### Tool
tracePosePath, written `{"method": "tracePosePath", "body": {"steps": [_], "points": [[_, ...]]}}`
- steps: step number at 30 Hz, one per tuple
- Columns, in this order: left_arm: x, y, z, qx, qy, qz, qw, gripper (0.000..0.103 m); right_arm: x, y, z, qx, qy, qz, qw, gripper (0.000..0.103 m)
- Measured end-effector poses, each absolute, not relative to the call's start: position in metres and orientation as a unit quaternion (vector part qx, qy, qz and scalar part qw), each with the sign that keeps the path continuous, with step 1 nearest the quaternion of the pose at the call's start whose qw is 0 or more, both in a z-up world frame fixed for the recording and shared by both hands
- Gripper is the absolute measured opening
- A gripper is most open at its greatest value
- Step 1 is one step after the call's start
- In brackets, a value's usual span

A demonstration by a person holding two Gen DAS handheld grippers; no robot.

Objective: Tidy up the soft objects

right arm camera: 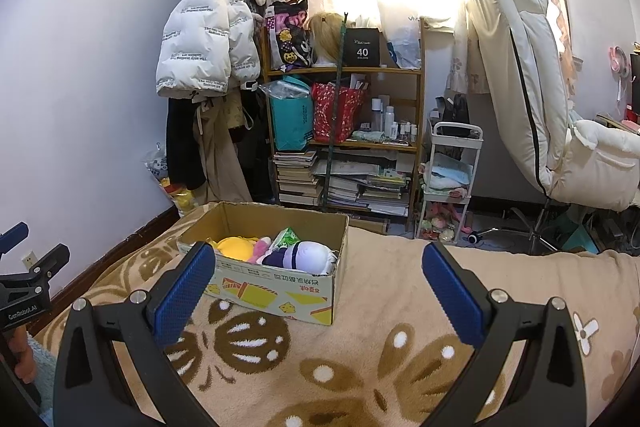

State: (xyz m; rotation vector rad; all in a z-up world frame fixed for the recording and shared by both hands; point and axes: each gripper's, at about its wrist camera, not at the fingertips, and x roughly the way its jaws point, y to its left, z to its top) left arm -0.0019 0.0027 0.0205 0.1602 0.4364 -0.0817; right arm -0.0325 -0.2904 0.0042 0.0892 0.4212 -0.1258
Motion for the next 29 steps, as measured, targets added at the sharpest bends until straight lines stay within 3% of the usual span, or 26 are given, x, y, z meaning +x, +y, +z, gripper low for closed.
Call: {"method": "tracePosePath", "body": {"steps": [29], "points": [[-0.0036, 0.0029, 0.0166, 0.085, 0.216, -0.041, 0.972, 0.102, -0.0322, -0.2904, -0.0014, 0.048, 0.211, -0.068, 0.974, 0.103]]}}
